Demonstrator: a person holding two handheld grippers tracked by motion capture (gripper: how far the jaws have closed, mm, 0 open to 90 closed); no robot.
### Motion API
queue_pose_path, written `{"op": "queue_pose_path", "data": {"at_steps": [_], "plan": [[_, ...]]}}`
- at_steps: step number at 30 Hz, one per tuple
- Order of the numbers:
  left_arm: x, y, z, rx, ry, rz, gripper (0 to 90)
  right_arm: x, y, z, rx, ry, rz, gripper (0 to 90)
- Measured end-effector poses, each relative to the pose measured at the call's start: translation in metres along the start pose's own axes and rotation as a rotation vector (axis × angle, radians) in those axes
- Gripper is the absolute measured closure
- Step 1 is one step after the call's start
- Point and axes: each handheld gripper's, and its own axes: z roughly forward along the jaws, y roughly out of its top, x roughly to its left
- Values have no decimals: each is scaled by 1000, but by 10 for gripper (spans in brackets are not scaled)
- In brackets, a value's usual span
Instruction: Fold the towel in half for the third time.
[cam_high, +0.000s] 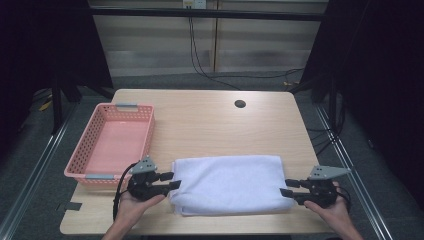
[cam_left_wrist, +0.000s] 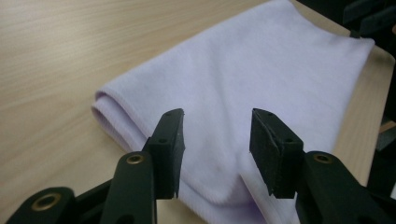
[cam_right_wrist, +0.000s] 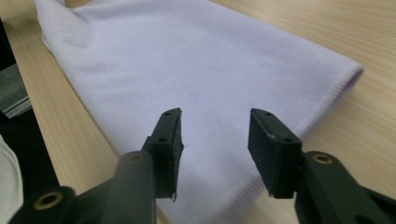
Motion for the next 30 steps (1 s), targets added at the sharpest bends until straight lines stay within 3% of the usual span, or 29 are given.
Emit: {"op": "queue_pose_path", "data": {"at_steps": [2,5,7,12,15,17,22,30], "plan": [[9,4,13,26,15,9,549,4,4,8,5,12,2,511],[20,5,27,68,0,-36,573,13,9,23,23,42,0,461],[23,4,35,101,34,2,592,20,13,36,44,65,-11,419],[20,0,46,145,41,19,613,44,25,73,102,107,-52,361],[19,0,50,149,48,18,617,61,29,95,143,93,-108,349],[20,-1,51,148,47,17,632,68,28,105,170,51,-160,364],[22,1,57,139,36,13,631,63,23,99,164,26,-171,511],[13,8,75,121,7,26,620,51,11,79,162,3,-133,530]]}}
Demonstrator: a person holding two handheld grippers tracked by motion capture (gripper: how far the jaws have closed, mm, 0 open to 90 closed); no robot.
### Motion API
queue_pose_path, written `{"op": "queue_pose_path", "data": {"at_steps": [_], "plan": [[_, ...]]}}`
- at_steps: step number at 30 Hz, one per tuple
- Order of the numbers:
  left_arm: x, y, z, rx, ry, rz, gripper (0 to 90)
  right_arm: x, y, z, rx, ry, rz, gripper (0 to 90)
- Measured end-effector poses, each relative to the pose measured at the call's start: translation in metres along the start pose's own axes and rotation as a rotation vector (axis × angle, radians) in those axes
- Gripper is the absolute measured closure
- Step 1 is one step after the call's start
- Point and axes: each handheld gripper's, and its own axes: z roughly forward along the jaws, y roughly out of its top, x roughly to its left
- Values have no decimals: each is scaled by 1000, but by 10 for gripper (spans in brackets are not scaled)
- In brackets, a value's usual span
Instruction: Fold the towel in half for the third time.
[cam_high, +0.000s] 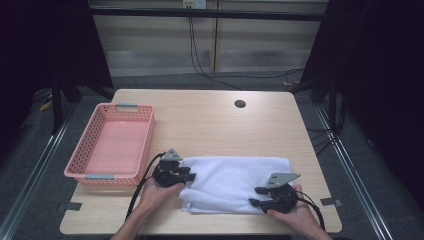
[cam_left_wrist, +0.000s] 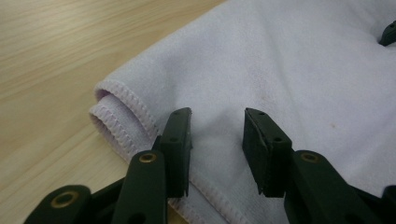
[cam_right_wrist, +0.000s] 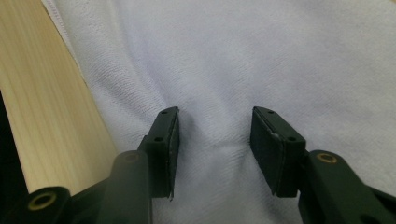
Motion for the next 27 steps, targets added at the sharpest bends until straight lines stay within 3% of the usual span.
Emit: {"op": "queue_pose_path", "data": {"at_steps": [4,7,9,13,15,20,27], "plan": [[-11,7,9,17,-16,18,594,-4,-10,-12,11,-17,26,535],[-13,13,10,37,-44,8,556,-4,-13,-18,18,-28,48,502],[-12,18,8,22,-44,9,542,0,-10,-17,11,-22,54,423],[-3,29,6,-4,-26,-6,491,14,4,-14,-31,21,31,397],[2,33,6,-32,-24,-37,482,22,14,-6,-44,64,32,385],[12,37,4,-52,-2,-48,458,46,43,21,-62,186,0,377],[16,34,3,-45,21,-58,446,73,86,69,-57,247,-57,349]]}}
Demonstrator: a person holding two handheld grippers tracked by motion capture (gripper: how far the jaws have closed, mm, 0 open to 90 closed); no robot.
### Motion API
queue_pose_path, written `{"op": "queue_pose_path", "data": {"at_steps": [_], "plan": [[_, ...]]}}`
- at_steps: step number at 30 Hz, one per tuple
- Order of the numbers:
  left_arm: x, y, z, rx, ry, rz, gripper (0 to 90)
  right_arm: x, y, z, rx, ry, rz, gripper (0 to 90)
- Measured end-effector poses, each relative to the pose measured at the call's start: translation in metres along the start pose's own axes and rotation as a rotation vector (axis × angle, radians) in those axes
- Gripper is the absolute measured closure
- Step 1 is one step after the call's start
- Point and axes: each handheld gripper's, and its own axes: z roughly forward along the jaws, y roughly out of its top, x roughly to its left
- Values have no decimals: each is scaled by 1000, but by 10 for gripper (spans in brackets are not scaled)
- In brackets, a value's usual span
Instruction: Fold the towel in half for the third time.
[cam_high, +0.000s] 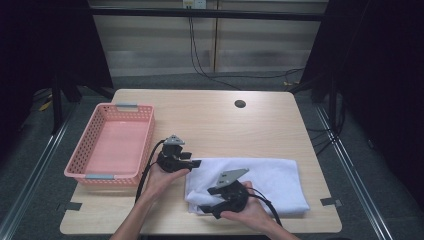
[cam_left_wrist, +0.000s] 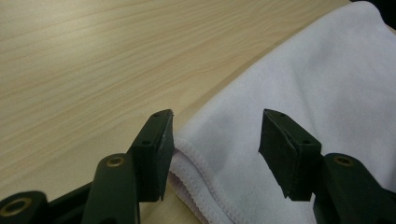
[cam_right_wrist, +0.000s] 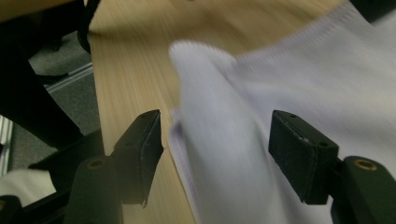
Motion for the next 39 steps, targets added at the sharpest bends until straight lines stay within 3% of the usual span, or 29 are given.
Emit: {"op": "queue_pose_path", "data": {"at_steps": [4,6,9,11,16,18,22,23,32,34,36,37,39], "plan": [[0,-3,3,12,8,0,440,5,15,25,15,16,-38,348],[3,-5,4,12,22,-10,433,4,16,32,28,30,-38,346],[6,-6,4,14,28,-12,412,6,12,40,57,15,-62,346],[7,-7,3,12,37,-24,410,8,10,40,47,-2,-81,348],[9,-7,2,0,44,-38,397,24,5,45,64,-110,-213,365],[10,-8,3,8,70,-37,389,22,5,43,59,-119,-209,457],[14,-9,5,9,61,-48,356,19,4,42,43,-153,-219,610],[15,-9,6,11,54,-45,349,19,4,41,40,-172,-198,670],[10,-10,16,48,17,-22,334,12,6,37,38,-150,-126,749],[11,-11,18,37,-19,-47,351,10,6,36,36,-132,-118,751],[12,-11,16,50,-24,-36,422,9,6,36,36,-122,-114,754],[13,-11,16,51,-46,-31,477,8,7,35,33,-116,-112,755],[12,-12,16,53,-47,-26,508,8,7,34,36,-104,-94,759]]}}
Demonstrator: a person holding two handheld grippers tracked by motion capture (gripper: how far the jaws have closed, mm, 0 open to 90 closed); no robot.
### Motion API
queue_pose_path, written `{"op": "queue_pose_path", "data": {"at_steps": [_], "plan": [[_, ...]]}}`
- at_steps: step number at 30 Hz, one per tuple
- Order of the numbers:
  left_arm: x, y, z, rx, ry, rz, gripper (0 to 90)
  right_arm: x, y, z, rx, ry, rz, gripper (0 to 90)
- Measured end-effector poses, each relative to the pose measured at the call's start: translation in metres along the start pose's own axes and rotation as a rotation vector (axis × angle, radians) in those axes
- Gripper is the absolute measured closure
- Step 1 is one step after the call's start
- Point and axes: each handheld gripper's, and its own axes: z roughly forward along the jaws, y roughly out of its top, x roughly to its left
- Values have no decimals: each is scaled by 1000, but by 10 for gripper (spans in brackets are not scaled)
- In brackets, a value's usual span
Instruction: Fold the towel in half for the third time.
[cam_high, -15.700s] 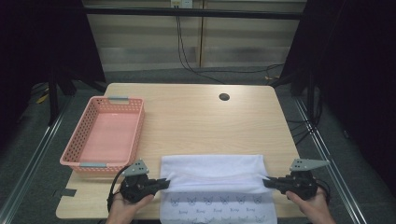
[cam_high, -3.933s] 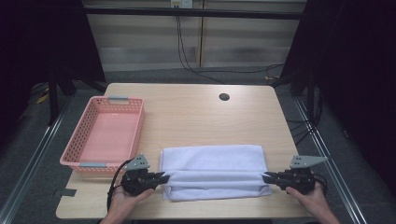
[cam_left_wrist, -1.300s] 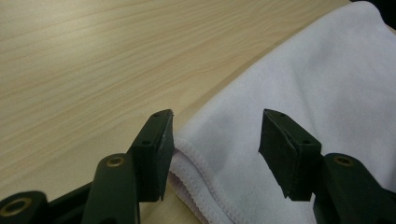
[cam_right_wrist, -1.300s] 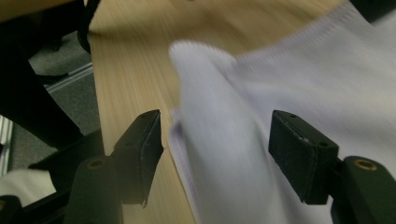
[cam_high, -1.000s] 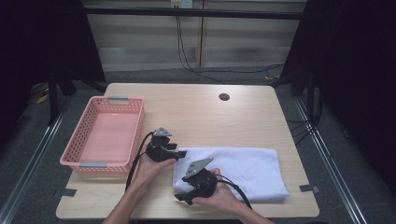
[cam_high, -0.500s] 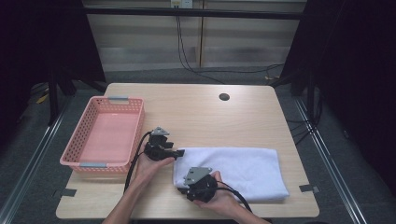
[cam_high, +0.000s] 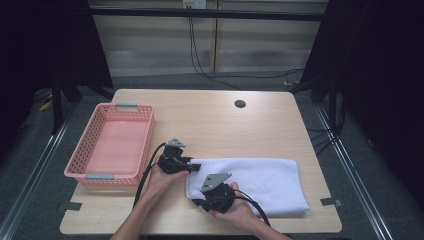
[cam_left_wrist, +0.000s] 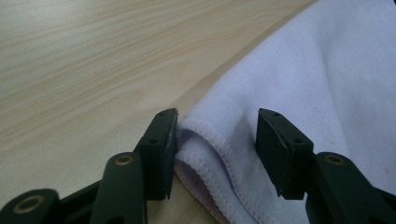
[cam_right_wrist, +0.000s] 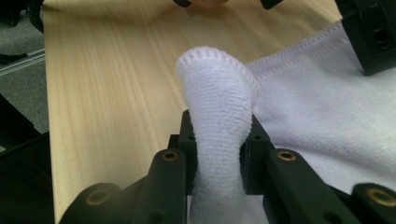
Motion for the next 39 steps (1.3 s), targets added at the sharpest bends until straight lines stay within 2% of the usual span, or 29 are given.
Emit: {"op": "queue_pose_path", "data": {"at_steps": [2,3,4,5,7,10,11,13,19,24,26,28,30,32,33,36,39], "plan": [[-1,-1,2,5,-24,0,662,0,0,-1,-1,9,10,764],[-1,-1,2,5,-25,-15,706,0,1,-2,-2,11,13,766],[-1,-1,3,-8,-51,-54,738,0,1,-2,-5,11,16,767],[0,-1,3,-20,-55,-72,759,-2,1,-3,-9,21,34,768],[1,0,1,-26,-55,-87,773,-4,3,-5,-27,29,51,769],[2,5,-8,-65,-67,-108,780,-7,8,-11,-53,33,55,770],[2,8,-12,-76,-72,-110,781,-9,11,-15,-71,43,79,771],[2,13,-18,-113,-95,-130,781,-12,17,-20,-99,47,93,772],[2,34,-38,-129,-73,-97,782,-19,35,-32,-168,72,127,773],[0,51,-64,-153,-37,-73,785,-17,55,-39,-223,83,121,774],[-1,58,-78,-161,-22,-63,786,-14,66,-42,-242,83,108,774],[-3,64,-97,-168,6,-52,790,-12,79,-44,-261,103,93,777],[-2,66,-113,-176,30,-45,791,-8,94,-44,-287,114,75,778],[-2,67,-127,-171,77,-28,791,-2,109,-40,-306,126,56,779],[-1,66,-132,-170,84,-35,791,0,115,-39,-314,126,48,779],[1,60,-132,-168,84,-41,790,7,121,-32,-325,130,41,778],[-4,59,-119,-158,63,-25,790,9,109,-30,-322,118,55,779]]}}
